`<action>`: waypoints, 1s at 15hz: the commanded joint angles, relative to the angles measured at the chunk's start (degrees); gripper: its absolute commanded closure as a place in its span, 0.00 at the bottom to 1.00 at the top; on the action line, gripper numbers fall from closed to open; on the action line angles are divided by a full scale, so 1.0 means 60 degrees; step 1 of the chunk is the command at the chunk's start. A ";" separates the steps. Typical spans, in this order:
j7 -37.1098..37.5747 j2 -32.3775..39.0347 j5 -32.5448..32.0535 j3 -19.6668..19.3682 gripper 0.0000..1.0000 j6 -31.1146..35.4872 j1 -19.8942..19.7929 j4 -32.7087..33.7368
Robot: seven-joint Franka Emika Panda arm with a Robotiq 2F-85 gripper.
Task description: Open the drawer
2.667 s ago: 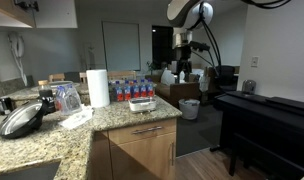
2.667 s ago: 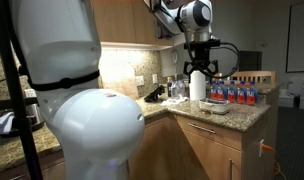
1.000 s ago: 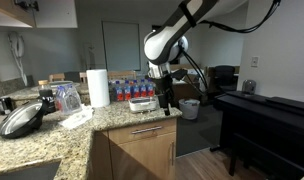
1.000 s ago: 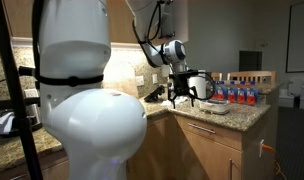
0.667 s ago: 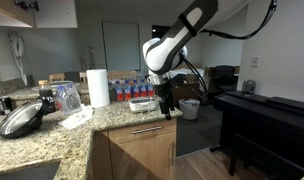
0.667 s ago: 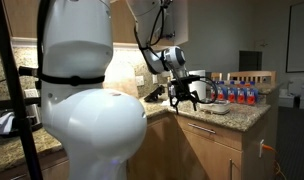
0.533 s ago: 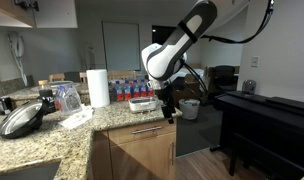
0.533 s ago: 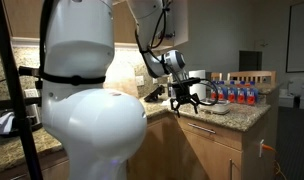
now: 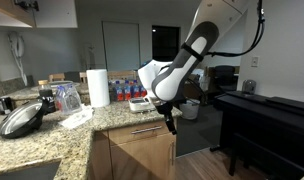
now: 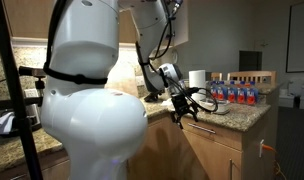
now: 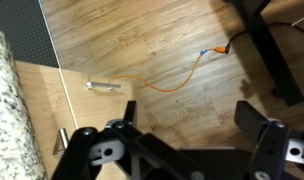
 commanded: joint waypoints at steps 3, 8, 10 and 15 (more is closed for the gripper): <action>-0.0742 -0.0059 -0.0619 0.0056 0.00 0.3052 -0.0188 -0.1173; 0.0759 -0.0309 -0.2605 -0.0340 0.00 0.6658 0.0215 -0.2824; 0.0375 0.0022 -0.2118 -0.0121 0.00 0.6147 0.0083 -0.2396; 0.0566 -0.0032 -0.2346 -0.0201 0.00 0.6441 0.0142 -0.2593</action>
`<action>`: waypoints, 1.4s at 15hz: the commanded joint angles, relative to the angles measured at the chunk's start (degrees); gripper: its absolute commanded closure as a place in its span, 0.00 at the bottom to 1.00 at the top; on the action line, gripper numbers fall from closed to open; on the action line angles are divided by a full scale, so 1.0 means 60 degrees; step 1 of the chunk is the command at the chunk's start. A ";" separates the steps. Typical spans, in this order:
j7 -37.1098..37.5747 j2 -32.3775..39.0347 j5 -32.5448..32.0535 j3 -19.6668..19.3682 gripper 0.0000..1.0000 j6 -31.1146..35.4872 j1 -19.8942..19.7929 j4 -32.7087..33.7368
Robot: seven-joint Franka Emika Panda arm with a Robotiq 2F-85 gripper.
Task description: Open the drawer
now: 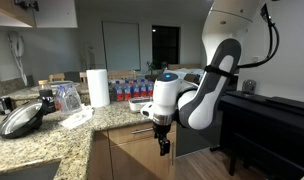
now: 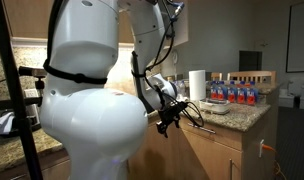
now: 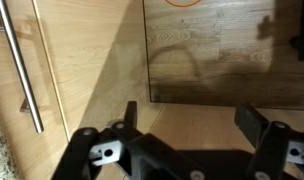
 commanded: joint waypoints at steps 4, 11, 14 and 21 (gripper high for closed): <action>0.0156 0.0547 -0.0999 -0.0365 0.00 -0.0692 0.0243 0.0950; -0.2248 0.1819 -0.1369 -0.0210 0.00 -0.0683 -0.0460 0.1770; -0.1683 0.1738 -0.1011 -0.0272 0.00 -0.0689 -0.0232 0.1635; -0.1676 0.1727 -0.1011 -0.0264 0.00 -0.0689 -0.0187 0.1639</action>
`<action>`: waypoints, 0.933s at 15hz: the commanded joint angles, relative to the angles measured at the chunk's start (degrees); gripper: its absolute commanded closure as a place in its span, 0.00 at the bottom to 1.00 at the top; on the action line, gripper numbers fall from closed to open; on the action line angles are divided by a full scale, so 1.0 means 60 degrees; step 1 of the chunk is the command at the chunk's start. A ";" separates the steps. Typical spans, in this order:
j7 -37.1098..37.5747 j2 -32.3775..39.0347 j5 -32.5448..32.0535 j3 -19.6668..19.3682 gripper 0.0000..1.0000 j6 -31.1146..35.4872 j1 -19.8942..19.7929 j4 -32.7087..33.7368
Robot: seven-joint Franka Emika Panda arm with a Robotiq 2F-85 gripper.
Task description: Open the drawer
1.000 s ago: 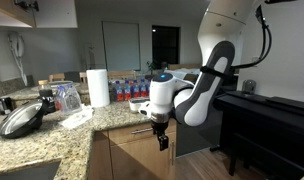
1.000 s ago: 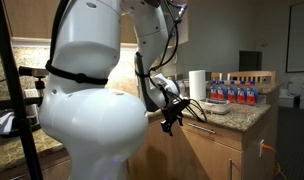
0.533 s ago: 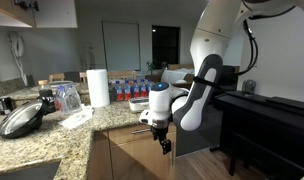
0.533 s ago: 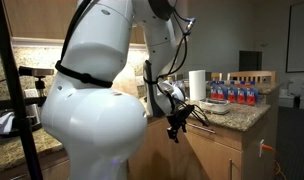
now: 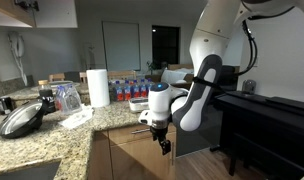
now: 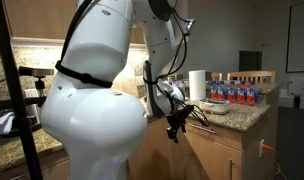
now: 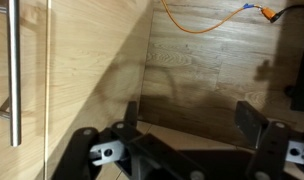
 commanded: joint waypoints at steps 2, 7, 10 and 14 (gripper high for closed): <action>0.0632 -0.0106 -0.0893 -0.0406 0.00 0.0549 0.0271 -0.0110; 0.2373 -0.0575 -0.4909 -0.2834 0.00 0.1965 0.2145 -0.0260; 0.2396 -0.0272 -0.5408 -0.2891 0.00 0.1786 0.2174 -0.0044; 0.2696 -0.0373 -0.6225 -0.3261 0.00 0.1787 0.2546 -0.0162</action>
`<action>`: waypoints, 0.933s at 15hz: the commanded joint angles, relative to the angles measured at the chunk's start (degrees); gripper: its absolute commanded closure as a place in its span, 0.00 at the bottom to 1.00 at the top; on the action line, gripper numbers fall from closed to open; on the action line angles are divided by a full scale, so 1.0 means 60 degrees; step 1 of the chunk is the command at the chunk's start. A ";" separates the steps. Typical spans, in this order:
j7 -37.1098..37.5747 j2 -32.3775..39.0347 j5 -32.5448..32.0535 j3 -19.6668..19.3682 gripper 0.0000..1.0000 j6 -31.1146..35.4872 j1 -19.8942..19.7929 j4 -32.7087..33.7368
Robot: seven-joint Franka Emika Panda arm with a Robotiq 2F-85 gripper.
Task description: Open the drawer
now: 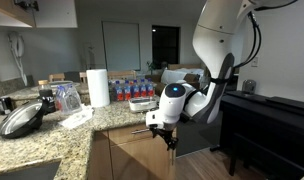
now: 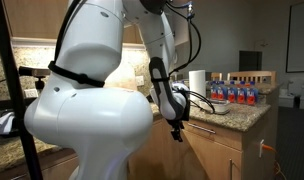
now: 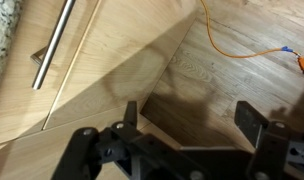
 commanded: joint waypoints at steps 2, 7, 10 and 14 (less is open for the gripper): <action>0.0000 0.0000 -0.0001 -0.0001 0.00 0.0000 0.0001 -0.0001; 0.2245 -0.0066 -0.2211 -0.0036 0.00 -0.0450 0.0177 0.1017; 0.4197 0.0050 -0.4596 0.0529 0.00 -0.1047 0.0055 0.1872; 0.7270 -0.0254 -0.7722 0.2623 0.00 -0.3204 -0.1136 0.1690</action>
